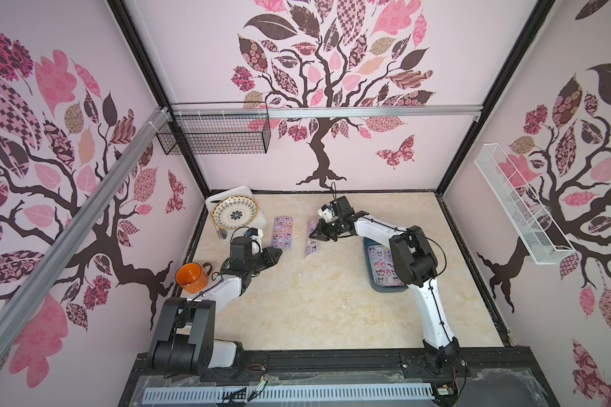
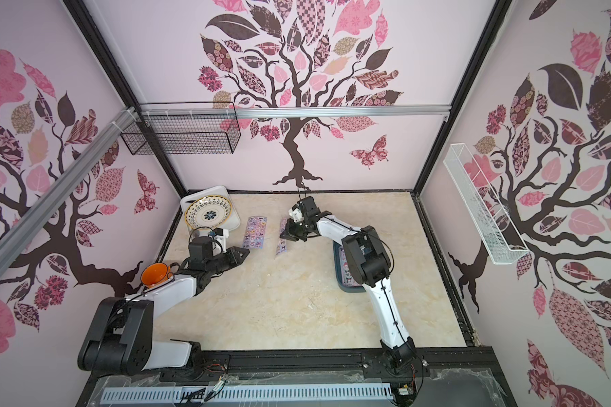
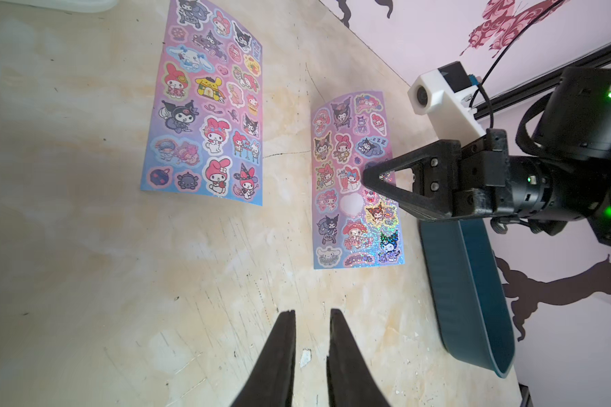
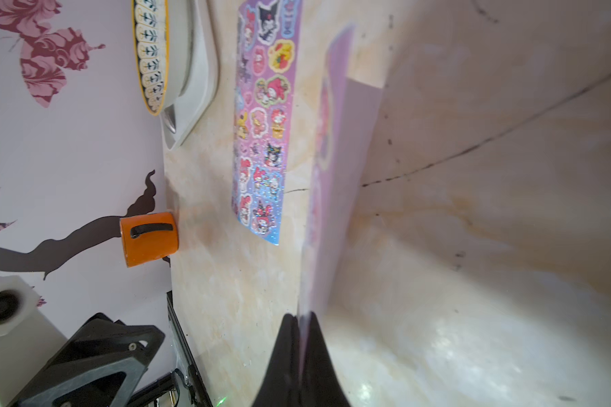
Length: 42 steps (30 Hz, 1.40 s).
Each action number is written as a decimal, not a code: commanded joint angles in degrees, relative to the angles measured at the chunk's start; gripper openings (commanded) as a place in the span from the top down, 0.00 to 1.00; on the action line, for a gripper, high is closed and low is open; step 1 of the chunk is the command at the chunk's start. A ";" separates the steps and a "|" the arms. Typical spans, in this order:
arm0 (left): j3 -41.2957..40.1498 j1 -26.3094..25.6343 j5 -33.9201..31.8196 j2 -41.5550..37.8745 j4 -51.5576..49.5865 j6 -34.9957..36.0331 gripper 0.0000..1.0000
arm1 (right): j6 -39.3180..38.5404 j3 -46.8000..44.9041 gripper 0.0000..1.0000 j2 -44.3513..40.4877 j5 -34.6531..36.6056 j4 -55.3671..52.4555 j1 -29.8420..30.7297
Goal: Take the stickers out of the storage box
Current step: Place the sticker at the center of the board.
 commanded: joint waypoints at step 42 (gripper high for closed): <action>-2.41 0.15 3.54 1.45 5.24 2.09 0.77 | 3.49 18.87 0.90 17.66 4.10 -5.09 0.76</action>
